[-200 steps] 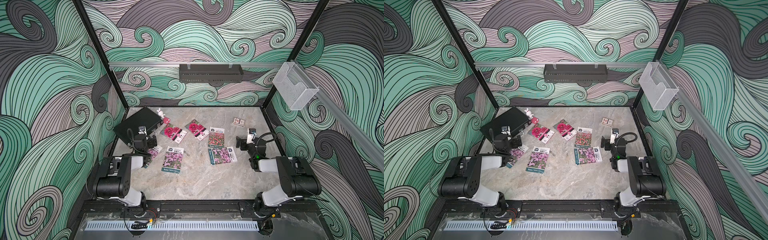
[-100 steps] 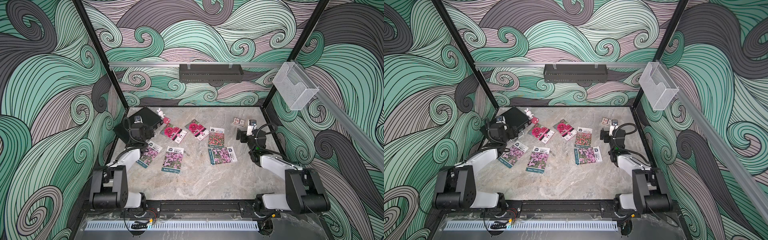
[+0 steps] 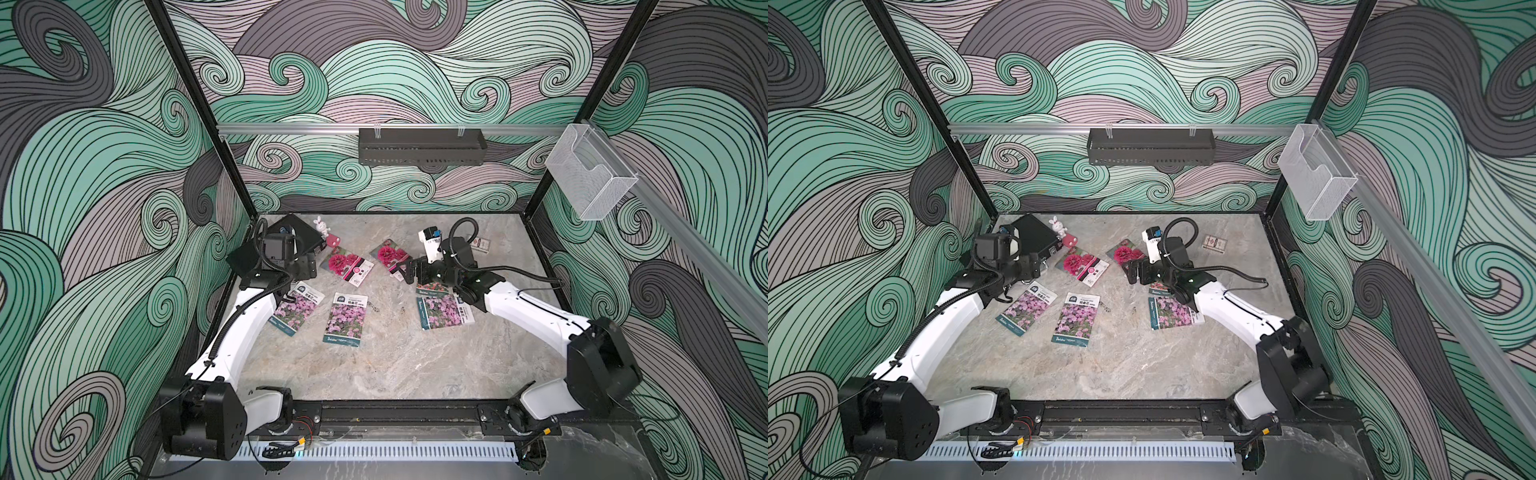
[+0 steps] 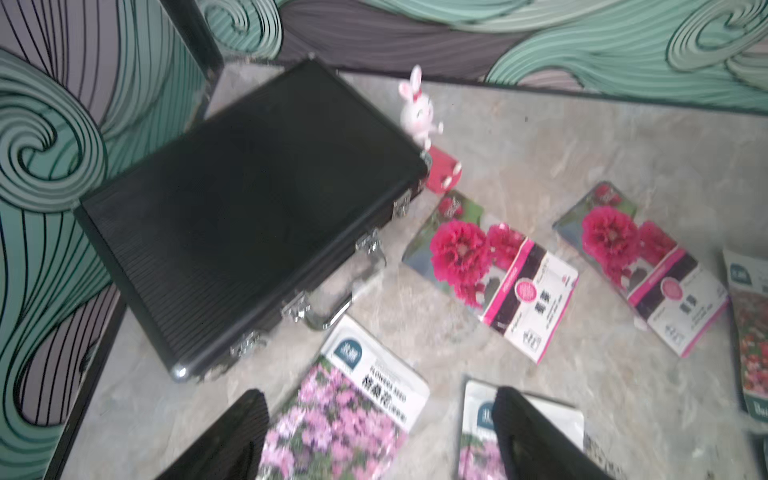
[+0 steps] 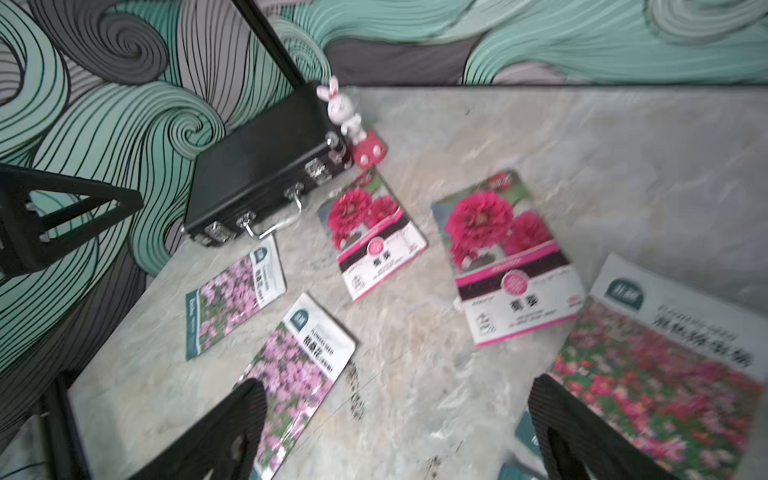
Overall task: Arrange the seed packets in a row
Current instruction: Adjust the seed packet at the center of the board.
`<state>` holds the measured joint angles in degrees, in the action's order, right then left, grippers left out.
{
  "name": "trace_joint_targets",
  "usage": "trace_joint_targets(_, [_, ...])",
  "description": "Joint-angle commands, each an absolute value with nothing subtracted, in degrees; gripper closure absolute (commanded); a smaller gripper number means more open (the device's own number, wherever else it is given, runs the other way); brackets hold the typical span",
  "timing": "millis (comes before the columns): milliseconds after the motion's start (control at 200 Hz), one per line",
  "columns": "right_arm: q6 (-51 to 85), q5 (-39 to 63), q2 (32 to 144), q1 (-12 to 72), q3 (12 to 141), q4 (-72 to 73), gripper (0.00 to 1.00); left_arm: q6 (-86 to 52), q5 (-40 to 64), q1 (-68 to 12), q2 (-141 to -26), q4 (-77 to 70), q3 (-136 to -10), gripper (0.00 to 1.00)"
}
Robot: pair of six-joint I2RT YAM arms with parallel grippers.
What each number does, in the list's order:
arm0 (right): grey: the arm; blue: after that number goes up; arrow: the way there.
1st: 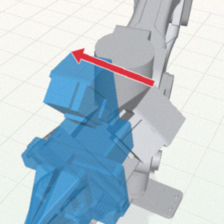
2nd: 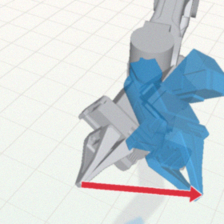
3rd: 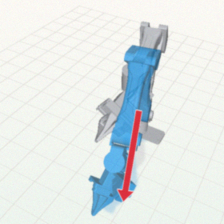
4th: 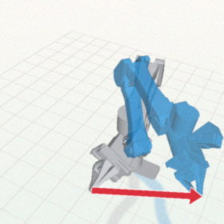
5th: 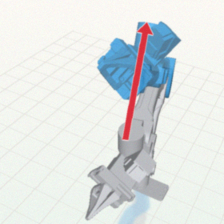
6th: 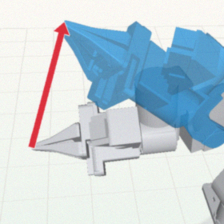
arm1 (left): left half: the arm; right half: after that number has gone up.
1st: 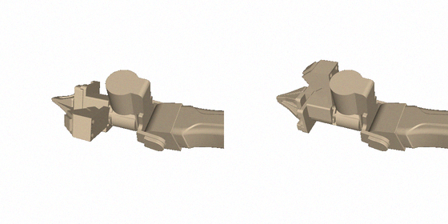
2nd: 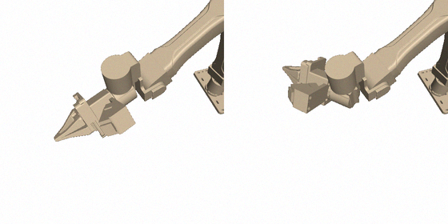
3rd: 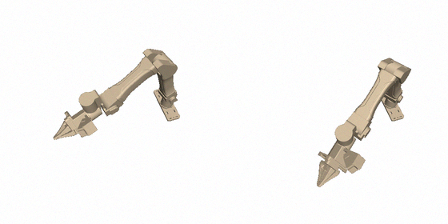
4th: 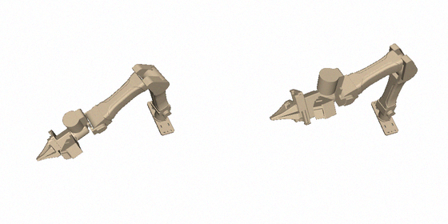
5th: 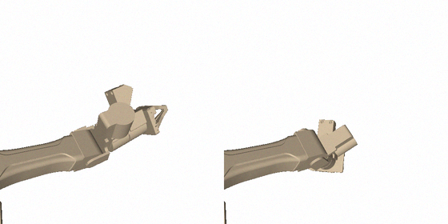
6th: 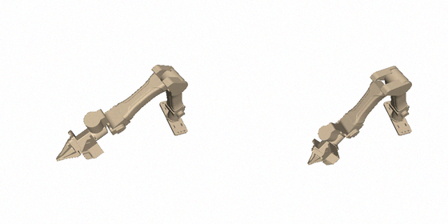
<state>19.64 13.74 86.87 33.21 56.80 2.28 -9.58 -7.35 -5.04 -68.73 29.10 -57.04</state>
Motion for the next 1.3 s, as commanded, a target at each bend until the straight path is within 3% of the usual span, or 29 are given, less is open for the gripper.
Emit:
trace_joint_targets(0, [25.7,22.0,86.7,36.1,57.0,1.4,0.01,-12.2,-4.7,-5.1,-66.5,41.1,-57.1,0.14])
trace_joint_targets(185, [25.5,22.4,87.4,42.0,55.5,1.1,0.0,-17.2,-2.8,-4.8,-68.4,46.4,-55.2,0.14])
trace_joint_targets(615, [24.8,25.4,89.3,42.7,51.5,5.0,0.01,-24.5,2.8,-1.8,-80.7,44.7,-51.9,0.17])
trace_joint_targets(1126, [23.9,26.2,90.1,42.7,47.6,9.3,0.0,-41.4,-10.9,-1.2,-77.0,32.9,-43.9,0.19])
trace_joint_targets(1296, [24.0,26.3,90.4,42.7,47.1,9.8,0.0,-43.4,-9.6,-1.1,-78.3,29.9,-42.8,0.2])
